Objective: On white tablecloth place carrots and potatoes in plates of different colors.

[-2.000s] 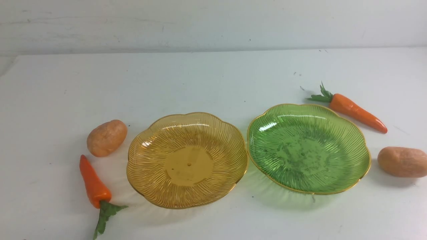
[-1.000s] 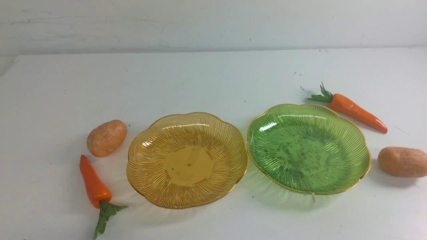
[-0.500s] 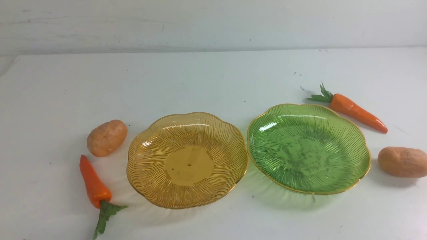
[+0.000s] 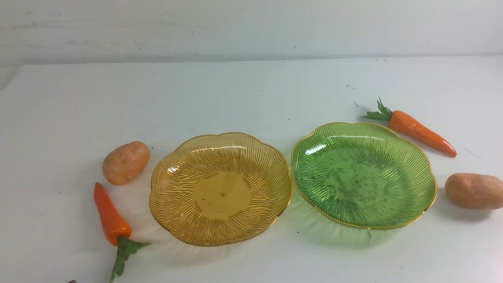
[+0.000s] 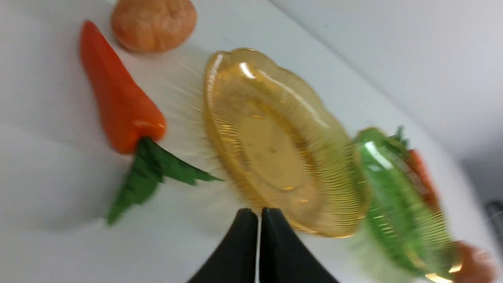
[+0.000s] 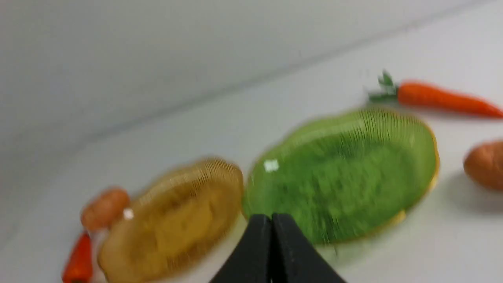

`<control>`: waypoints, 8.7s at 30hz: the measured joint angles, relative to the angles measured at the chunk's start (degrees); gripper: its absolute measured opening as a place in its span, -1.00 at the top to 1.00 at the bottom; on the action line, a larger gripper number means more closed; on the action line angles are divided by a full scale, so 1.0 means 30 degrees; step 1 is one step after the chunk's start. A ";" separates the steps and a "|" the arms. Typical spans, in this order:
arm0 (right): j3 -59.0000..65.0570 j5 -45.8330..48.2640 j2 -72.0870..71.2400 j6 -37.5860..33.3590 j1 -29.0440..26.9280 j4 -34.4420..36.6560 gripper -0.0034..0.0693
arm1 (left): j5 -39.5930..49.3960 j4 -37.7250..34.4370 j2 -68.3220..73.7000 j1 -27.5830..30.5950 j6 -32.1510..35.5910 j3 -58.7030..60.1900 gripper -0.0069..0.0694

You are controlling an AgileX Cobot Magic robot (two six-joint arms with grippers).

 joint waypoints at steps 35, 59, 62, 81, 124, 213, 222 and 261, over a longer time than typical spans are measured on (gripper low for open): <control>-1.5674 0.3256 2.9374 -0.2266 0.0000 -1.3215 -0.86 | 0.8939 0.3842 1.7069 -0.0019 0.4804 -1.1706 0.68; -1.6628 0.5434 3.0518 -0.5869 0.0094 -1.3947 -0.64 | 0.8950 0.3842 1.7084 -0.0037 0.5060 -1.1713 0.63; -1.7216 0.6533 3.0206 -0.5420 0.0076 -1.3983 -0.61 | 0.8950 0.3842 1.7084 -0.0037 0.5251 -1.1713 0.63; -2.2722 0.7166 2.7853 -0.5782 0.4077 -0.3555 -0.59 | 0.8932 0.3842 1.7084 -0.0037 0.5670 -1.1713 0.63; -2.8841 0.7008 3.5750 -0.4564 0.0307 -0.9934 0.76 | 0.8020 0.3842 1.7084 -0.0037 0.5670 -1.1713 0.63; -1.5911 0.7330 2.0154 -0.1864 0.4697 -0.6294 -0.34 | 1.2130 0.7454 3.5264 -0.0001 0.9068 -3.0679 0.02; -1.5911 0.7312 2.0494 -0.1993 0.4697 -0.6187 -0.34 | 1.0072 0.6622 3.8129 -0.3363 0.8486 -3.0679 -0.64; -1.5911 0.7312 2.0896 -0.1989 0.4697 -0.6061 -0.34 | 1.0991 1.0687 3.4905 0.0974 -0.0216 -2.2619 -0.74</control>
